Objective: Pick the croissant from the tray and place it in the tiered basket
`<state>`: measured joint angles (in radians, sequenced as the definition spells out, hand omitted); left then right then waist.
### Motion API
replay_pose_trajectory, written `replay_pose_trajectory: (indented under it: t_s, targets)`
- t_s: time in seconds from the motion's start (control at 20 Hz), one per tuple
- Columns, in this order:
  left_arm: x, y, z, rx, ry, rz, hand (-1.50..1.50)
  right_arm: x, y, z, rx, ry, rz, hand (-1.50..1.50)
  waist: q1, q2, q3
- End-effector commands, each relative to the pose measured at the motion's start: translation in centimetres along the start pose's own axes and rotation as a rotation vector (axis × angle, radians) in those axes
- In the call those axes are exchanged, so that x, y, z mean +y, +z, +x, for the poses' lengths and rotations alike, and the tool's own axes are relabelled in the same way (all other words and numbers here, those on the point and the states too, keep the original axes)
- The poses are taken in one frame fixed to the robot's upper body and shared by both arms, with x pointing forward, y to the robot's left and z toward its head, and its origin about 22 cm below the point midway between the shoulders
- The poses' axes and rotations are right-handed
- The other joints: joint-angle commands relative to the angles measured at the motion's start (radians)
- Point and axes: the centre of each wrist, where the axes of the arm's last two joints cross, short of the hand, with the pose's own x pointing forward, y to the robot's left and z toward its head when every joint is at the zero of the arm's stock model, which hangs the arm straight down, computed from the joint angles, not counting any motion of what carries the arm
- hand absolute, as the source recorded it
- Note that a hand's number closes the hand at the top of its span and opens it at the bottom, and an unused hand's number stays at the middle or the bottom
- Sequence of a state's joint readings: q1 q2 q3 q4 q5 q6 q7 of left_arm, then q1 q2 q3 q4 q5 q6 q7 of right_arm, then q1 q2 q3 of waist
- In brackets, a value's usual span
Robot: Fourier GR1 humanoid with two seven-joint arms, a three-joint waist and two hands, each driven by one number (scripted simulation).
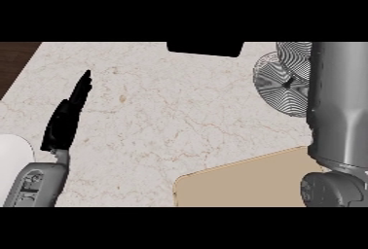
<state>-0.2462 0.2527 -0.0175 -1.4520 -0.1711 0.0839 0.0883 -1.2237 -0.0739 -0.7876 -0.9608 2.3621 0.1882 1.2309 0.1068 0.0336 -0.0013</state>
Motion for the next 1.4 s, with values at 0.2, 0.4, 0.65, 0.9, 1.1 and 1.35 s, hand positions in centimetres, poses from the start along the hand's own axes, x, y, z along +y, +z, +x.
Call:
replay_pose_trajectory:
  t_s: [0.2, 0.4, 0.65, 0.9, 1.1, 1.35]
  targets:
    - [1.1, 0.3, -1.2, 0.018, -0.002, 0.029, 0.00, 0.9, 2.8, 0.8, 0.195, -0.042, 0.156, 1.50, -0.022, -0.007, 0.001]
    - [1.1, 0.0, -0.4, 0.018, -0.001, 0.022, 0.00, 1.7, -0.2, -0.5, 0.338, -0.245, 0.240, 1.50, -0.026, -0.008, 0.004]
    - [0.5, 0.1, -0.6, 0.024, -0.006, 0.017, 0.00, 2.9, -0.1, -0.5, 0.348, -0.274, 0.261, -1.50, -0.021, -0.011, 0.002]
    - [0.8, 0.3, -1.1, 0.030, 0.007, 0.019, 0.00, 3.6, -0.3, -1.1, 0.353, -0.421, 0.140, -1.50, -0.018, -0.005, 0.002]
    - [0.8, 0.5, -1.6, 0.034, -0.014, 0.021, 0.00, 1.1, 0.3, -0.8, 0.326, -0.469, 0.001, -1.50, -0.022, -0.014, -0.001]
    - [0.7, 0.3, -1.3, 0.042, -0.015, 0.012, 0.00, -1.5, -1.0, -1.5, 0.382, -0.503, -0.105, -1.50, -0.019, -0.017, -0.001]
